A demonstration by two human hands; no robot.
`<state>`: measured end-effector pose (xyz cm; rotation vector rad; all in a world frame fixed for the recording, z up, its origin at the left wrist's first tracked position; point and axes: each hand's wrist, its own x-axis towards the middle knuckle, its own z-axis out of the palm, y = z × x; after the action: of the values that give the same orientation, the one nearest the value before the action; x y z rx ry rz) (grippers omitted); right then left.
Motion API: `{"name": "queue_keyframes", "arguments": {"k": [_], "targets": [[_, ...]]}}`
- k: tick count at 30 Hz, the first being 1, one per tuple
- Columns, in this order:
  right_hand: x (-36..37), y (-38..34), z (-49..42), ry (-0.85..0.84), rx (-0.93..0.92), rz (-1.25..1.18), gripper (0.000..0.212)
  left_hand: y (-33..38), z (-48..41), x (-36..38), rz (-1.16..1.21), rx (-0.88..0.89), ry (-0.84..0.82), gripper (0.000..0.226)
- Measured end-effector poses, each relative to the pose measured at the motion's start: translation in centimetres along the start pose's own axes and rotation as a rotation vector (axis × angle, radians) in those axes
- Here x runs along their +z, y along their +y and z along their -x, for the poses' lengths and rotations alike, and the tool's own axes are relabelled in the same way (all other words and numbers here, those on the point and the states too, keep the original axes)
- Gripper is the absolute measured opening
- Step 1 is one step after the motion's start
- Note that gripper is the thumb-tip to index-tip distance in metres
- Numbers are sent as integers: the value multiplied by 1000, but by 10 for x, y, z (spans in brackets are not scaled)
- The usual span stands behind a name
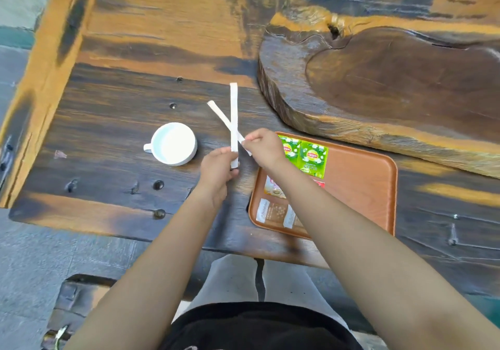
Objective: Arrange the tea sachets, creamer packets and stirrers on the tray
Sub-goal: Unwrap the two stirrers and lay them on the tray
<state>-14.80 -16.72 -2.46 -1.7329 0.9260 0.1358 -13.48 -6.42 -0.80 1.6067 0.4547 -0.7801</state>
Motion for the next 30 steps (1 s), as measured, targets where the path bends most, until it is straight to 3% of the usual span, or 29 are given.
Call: {"name": "queue_keyframes", "arguments": {"k": [5,11,19,30], "targets": [[-47,-1,27,-10,26,-151,24,16,19,28,-29,63,-159,13],[-97,8,64,50,51,-450,10,25,42,64,-86,167,-283,10],[-147,33,96,148,-88,-394,24,26,65,108,-173,226,-355,12],[-183,87,119,195,-69,-437,19,-2,85,152,-139,64,-411,10]]}}
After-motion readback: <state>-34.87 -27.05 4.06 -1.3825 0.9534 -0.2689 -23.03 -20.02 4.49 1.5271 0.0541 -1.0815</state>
